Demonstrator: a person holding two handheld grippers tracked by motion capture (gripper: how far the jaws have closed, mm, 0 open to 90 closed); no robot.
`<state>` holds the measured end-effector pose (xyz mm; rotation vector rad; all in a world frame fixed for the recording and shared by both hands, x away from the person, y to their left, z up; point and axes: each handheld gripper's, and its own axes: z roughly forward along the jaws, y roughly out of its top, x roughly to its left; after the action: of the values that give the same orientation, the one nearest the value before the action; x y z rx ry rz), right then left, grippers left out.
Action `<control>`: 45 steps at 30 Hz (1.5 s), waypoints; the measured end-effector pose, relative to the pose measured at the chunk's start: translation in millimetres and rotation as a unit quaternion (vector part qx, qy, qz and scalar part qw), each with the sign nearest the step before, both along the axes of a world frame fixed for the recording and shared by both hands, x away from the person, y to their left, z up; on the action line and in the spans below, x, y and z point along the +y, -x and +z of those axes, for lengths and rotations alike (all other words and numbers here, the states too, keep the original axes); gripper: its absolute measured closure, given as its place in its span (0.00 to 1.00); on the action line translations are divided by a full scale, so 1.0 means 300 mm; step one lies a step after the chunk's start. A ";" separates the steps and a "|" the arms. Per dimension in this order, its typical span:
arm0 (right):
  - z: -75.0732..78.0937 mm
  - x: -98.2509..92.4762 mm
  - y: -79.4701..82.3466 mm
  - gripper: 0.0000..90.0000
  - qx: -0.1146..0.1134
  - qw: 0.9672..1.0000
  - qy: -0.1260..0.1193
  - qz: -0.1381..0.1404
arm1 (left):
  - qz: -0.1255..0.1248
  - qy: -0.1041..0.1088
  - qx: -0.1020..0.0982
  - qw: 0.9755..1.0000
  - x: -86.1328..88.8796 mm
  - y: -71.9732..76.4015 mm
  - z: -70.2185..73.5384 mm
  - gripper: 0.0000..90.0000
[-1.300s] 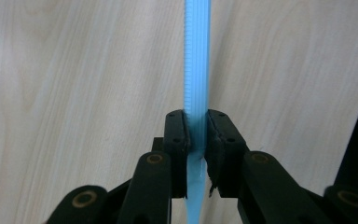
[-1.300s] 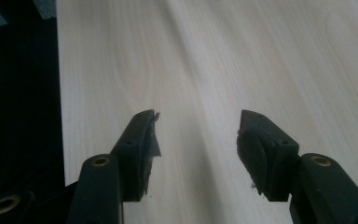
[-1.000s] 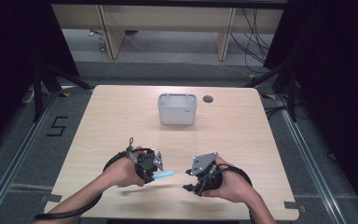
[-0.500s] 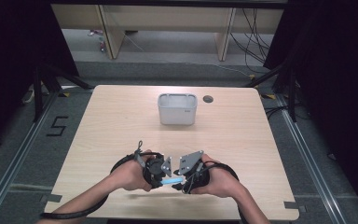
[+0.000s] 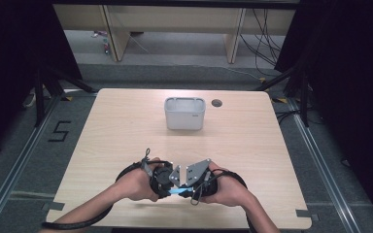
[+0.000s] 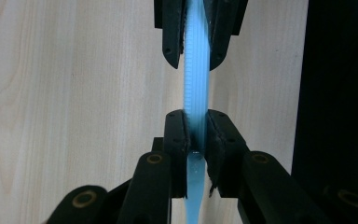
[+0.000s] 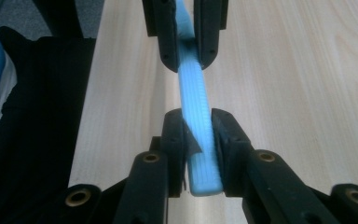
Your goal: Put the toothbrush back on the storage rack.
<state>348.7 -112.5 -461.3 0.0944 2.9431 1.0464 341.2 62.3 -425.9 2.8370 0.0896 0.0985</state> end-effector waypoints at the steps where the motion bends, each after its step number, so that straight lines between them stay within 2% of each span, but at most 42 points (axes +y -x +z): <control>1: -0.001 0.003 -0.007 0.86 -0.011 1.000 -0.003 0.019 | -0.002 0.000 0.001 1.000 0.000 0.002 -0.001 0.87; 2: 0.000 0.003 -0.006 0.87 -0.019 1.000 -0.002 0.023 | -0.005 -0.002 -0.001 1.000 -0.001 0.003 -0.001 0.87; 4: -0.002 0.003 0.004 0.87 -0.008 1.000 0.000 0.018 | -0.007 -0.003 -0.003 1.000 -0.001 0.004 -0.001 0.86; 5: -0.001 0.001 0.010 0.87 -0.004 1.000 0.003 0.010 | -0.002 0.003 -0.007 1.000 0.000 0.007 -0.001 0.86; 6: -0.002 0.001 0.003 0.87 -0.014 1.000 0.001 0.021 | 0.000 0.008 -0.013 1.000 0.003 0.007 0.000 0.85; 8: -0.002 -0.005 0.002 0.87 -0.017 1.000 0.004 0.016 | 0.006 0.016 -0.030 0.999 0.012 0.007 0.005 0.78; 9: -0.002 -0.005 0.002 0.87 -0.017 1.000 0.004 0.016 | 0.006 0.016 -0.030 0.999 0.012 0.007 0.005 0.74; 10: -0.005 -0.014 -0.003 0.87 -0.024 1.000 0.007 0.010 | 0.024 0.033 -0.042 0.998 0.026 0.007 0.013 0.71; 11: -0.005 -0.014 -0.003 0.87 -0.024 1.000 0.007 0.010 | 0.024 0.033 -0.042 0.998 0.026 0.007 0.013 0.68; 12: -0.008 -0.028 -0.003 0.87 -0.022 1.000 0.009 -0.009 | 0.041 0.052 -0.048 0.997 0.043 0.007 0.023 0.64; 13: -0.009 -0.031 -0.005 0.87 -0.023 1.000 0.006 -0.013 | 0.052 0.065 -0.053 0.995 0.052 0.006 0.029 0.62; 14: -0.008 -0.038 -0.008 0.87 -0.032 0.999 0.005 -0.019 | 0.063 0.079 -0.057 0.993 0.062 0.004 0.035 0.59; 15: -0.008 -0.038 -0.008 0.87 -0.032 0.999 0.005 -0.019 | 0.063 0.079 -0.057 0.993 0.062 0.004 0.035 0.56; 16: -0.010 -0.043 -0.009 0.87 -0.025 0.999 0.003 -0.029 | 0.073 0.096 -0.063 0.991 0.072 0.001 0.038 0.56; 17: -0.012 -0.055 -0.013 0.87 -0.029 0.998 -0.002 -0.047 | 0.092 0.118 -0.076 0.986 0.095 -0.004 0.042 0.53; 19: -0.015 -0.066 -0.016 0.87 -0.035 0.997 -0.010 -0.067 | 0.111 0.136 -0.083 0.981 0.119 -0.008 0.044 0.49; 20: -0.015 -0.072 -0.014 0.87 -0.034 0.996 -0.011 -0.082 | 0.111 0.136 -0.083 0.981 0.119 -0.008 0.044 0.48; 21: -0.016 -0.077 -0.015 0.87 -0.033 0.995 -0.013 -0.091 | 0.122 0.150 -0.084 0.978 0.130 -0.009 0.042 0.47; 22: -0.017 -0.081 -0.019 0.87 -0.041 0.995 -0.017 -0.094 | 0.131 0.163 -0.082 0.974 0.142 -0.011 0.039 0.46; 23: -0.017 -0.086 -0.019 0.87 -0.041 0.993 -0.020 -0.105 | 0.153 0.184 -0.077 0.968 0.166 -0.013 0.030 0.45; 24: -0.017 -0.086 -0.019 0.87 -0.041 0.993 -0.020 -0.105 | 0.153 0.184 -0.077 0.968 0.166 -0.013 0.030 0.44; 25: -0.019 -0.097 -0.020 0.87 -0.046 0.991 -0.026 -0.123 | 0.164 0.195 -0.077 0.964 0.178 -0.015 0.025 0.43; 26: -0.020 -0.104 -0.020 0.87 -0.047 0.990 -0.031 -0.131 | 0.185 0.218 -0.070 0.956 0.200 -0.019 0.011 0.42; 27: -0.020 -0.104 -0.020 0.87 -0.047 0.990 -0.031 -0.131 | 0.185 0.218 -0.070 0.956 0.200 -0.019 0.011 0.41; 28: -0.019 -0.117 -0.018 0.87 -0.050 0.986 -0.038 -0.152 | 0.209 0.241 -0.064 0.946 0.221 -0.025 -0.004 0.40; 30: -0.020 -0.125 -0.018 0.87 -0.060 0.984 -0.051 -0.159 | 0.236 0.263 -0.057 0.934 0.241 -0.031 -0.018 0.39; 32: -0.016 -0.134 -0.014 0.87 -0.066 0.980 -0.064 -0.177 | 0.260 0.282 -0.050 0.922 0.258 -0.039 -0.032 0.37; 33: -0.014 -0.137 -0.015 0.87 -0.072 0.979 -0.071 -0.179 | 0.271 0.289 -0.048 0.917 0.266 -0.043 -0.039 0.36; 35: -0.011 -0.143 -0.012 0.87 -0.093 0.972 -0.085 -0.196 | 0.288 0.298 -0.055 0.908 0.279 -0.048 -0.053 0.34; 36: -0.009 -0.146 -0.010 0.87 -0.098 0.970 -0.093 -0.204 | 0.288 0.298 -0.055 0.908 0.279 -0.048 -0.053 0.33; 37: -0.009 -0.148 -0.008 0.87 -0.103 0.966 -0.102 -0.212 | 0.297 0.301 -0.059 0.904 0.286 -0.051 -0.060 0.32; 38: -0.010 -0.150 -0.005 0.87 -0.107 0.963 -0.111 -0.223 | 0.316 0.315 -0.055 0.893 0.294 -0.057 -0.077 0.32; 39: -0.010 -0.153 -0.005 0.87 -0.111 0.960 -0.116 -0.230 | 0.319 0.316 -0.053 0.892 0.301 -0.061 -0.084 0.32; 40: -0.010 -0.153 -0.005 0.87 -0.111 0.960 -0.116 -0.230 | 0.319 0.316 -0.053 0.892 0.301 -0.061 -0.084 0.31; 41: -0.011 -0.155 -0.005 0.87 -0.117 0.956 -0.123 -0.238 | 0.327 0.320 -0.052 0.887 0.303 -0.063 -0.091 0.31; 42: -0.013 -0.159 -0.005 0.87 -0.124 0.951 -0.132 -0.250 | 0.338 0.333 -0.038 0.879 0.304 -0.069 -0.105 0.31; 43: -0.012 -0.161 -0.004 0.87 -0.122 0.949 -0.135 -0.257 | 0.343 0.342 -0.028 0.875 0.300 -0.070 -0.111 0.31; 44: -0.012 -0.161 -0.004 0.87 -0.122 0.949 -0.135 -0.257 | 0.343 0.342 -0.028 0.875 0.300 -0.070 -0.111 0.31; 45: -0.014 -0.159 -0.005 0.87 -0.128 0.946 -0.143 -0.263 | 0.346 0.346 -0.020 0.872 0.295 -0.074 -0.117 0.31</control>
<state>350.2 -160.2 -465.7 0.6508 2.3164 1.2584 363.4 150.9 -461.0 1.9619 0.9292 0.2233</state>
